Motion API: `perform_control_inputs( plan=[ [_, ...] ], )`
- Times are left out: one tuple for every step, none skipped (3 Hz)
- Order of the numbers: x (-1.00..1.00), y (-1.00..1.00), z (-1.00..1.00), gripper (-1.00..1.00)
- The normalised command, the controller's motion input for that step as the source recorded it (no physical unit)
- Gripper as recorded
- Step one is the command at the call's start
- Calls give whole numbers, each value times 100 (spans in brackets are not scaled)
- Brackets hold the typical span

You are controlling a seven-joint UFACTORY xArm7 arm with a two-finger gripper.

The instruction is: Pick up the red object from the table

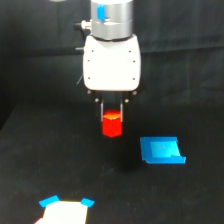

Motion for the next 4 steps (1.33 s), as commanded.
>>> perform_control_inputs(
  plan=[
    [80, -4, 58, -100],
    [-50, -37, -37, -100],
    [-30, -51, -11, -87],
    [-31, 100, -18, -100]
  ],
)
